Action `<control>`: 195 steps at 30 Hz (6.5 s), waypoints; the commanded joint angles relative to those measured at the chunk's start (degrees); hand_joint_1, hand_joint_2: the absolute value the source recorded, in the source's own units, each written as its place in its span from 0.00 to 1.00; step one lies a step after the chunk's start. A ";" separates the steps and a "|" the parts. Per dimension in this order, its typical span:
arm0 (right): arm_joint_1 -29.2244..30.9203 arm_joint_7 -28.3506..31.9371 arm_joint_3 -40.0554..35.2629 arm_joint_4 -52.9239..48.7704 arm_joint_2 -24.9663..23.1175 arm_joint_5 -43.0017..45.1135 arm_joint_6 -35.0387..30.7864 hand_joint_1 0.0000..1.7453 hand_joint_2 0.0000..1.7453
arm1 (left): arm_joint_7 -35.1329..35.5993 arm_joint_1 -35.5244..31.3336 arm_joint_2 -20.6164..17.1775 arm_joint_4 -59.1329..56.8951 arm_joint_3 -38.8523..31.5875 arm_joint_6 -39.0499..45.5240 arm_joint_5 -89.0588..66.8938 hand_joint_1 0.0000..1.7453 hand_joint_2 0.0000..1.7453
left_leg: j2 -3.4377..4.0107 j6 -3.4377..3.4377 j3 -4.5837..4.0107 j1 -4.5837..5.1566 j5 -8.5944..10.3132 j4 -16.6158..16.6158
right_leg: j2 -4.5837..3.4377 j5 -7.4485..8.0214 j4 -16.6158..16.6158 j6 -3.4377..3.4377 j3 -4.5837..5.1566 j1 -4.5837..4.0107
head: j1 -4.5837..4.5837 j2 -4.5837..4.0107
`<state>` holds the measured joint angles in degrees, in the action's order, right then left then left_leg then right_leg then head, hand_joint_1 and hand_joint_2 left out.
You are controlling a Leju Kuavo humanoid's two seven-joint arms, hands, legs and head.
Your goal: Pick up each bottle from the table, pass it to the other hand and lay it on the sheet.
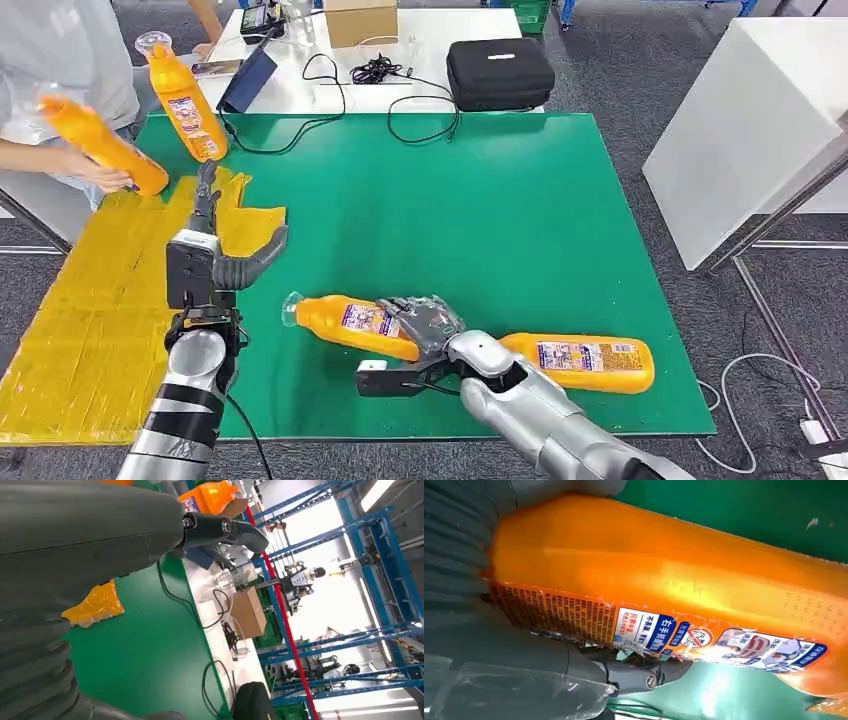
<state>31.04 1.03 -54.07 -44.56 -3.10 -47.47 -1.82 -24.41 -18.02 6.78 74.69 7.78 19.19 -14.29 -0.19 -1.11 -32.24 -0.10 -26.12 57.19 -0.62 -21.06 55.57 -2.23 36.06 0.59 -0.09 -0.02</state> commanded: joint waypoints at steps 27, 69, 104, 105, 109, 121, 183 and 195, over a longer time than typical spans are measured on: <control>-17.56 11.01 34.50 -30.58 -1.84 6.46 -24.36 1.00 1.00 | 11.93 5.36 -5.02 2.19 5.07 -35.00 32.50 0.00 1.00 | -0.13 0.05 -0.01 0.01 -0.11 -0.05 | 0.16 -0.13 -0.04 0.08 -0.10 0.00 | 0.00 0.00; -13.01 12.07 15.15 -13.11 -7.10 -4.50 -26.63 0.94 1.00 | 14.97 2.44 -5.08 0.02 8.72 -37.13 42.23 0.00 1.00 | -0.03 0.03 -0.04 -0.03 -0.07 -0.06 | 0.07 -0.08 -0.04 0.05 -0.04 -0.02 | 0.00 0.00; -11.22 11.23 10.48 -9.87 -7.10 -2.77 -27.45 0.98 1.00 | 14.90 3.03 -3.02 -0.91 5.15 -32.18 46.92 1.00 1.00 | -0.06 0.03 -0.04 -0.04 -0.08 -0.05 | 0.10 -0.09 -0.05 0.05 -0.05 -0.03 | 0.00 0.00; -11.19 11.27 10.52 -9.93 -7.04 -2.67 -27.49 0.98 1.00 | 14.90 3.02 -3.01 -0.89 5.19 -32.13 46.91 1.00 1.00 | -0.06 0.05 0.10 -0.07 -0.14 -0.04 | 0.12 -0.16 -0.04 0.08 -0.20 -0.07 | 0.00 0.00; -11.14 11.28 10.72 -10.35 -6.81 -2.34 -27.69 0.99 1.00 | 14.90 3.05 -3.12 -0.97 5.22 -31.94 46.89 1.00 1.00 | -0.08 0.02 -0.09 -0.02 -0.06 -0.05 | 0.11 -0.08 -0.04 0.05 0.00 -0.01 | 0.00 0.00; -13.56 14.92 14.78 -17.92 -5.64 9.79 -23.21 0.00 1.00 | 13.30 4.34 -3.70 0.64 4.63 -29.05 45.22 1.00 1.00 | -0.08 0.02 -0.07 -0.03 -0.08 -0.04 | 0.12 -0.10 -0.03 0.05 -0.02 -0.02 | 0.02 0.00; -22.98 14.05 29.85 -44.64 -0.40 12.35 -17.53 0.00 1.00 | 31.54 -13.16 -8.91 -47.17 5.48 10.90 -71.12 0.00 1.00 | -0.04 0.07 0.15 -0.04 -0.09 -0.05 | 0.08 -0.12 -0.04 0.06 -0.22 -0.04 | 0.02 0.00; -23.71 13.82 29.79 -44.77 0.01 11.95 -17.91 0.00 1.00 | 24.85 -11.83 -7.18 -43.70 -0.18 15.36 -62.84 0.00 1.00 | -0.08 0.07 0.17 -0.07 -0.11 -0.05 | 0.13 -0.14 -0.04 0.07 -0.27 -0.06 | 0.00 0.00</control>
<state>5.71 15.17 -23.47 -92.67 -4.35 -35.52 -19.85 1.05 -28.86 -2.23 33.38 11.34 34.47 -77.81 -0.27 -1.08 -32.39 -0.10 -26.09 57.17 -0.56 -21.07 55.58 -2.22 36.14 0.61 -0.09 -0.02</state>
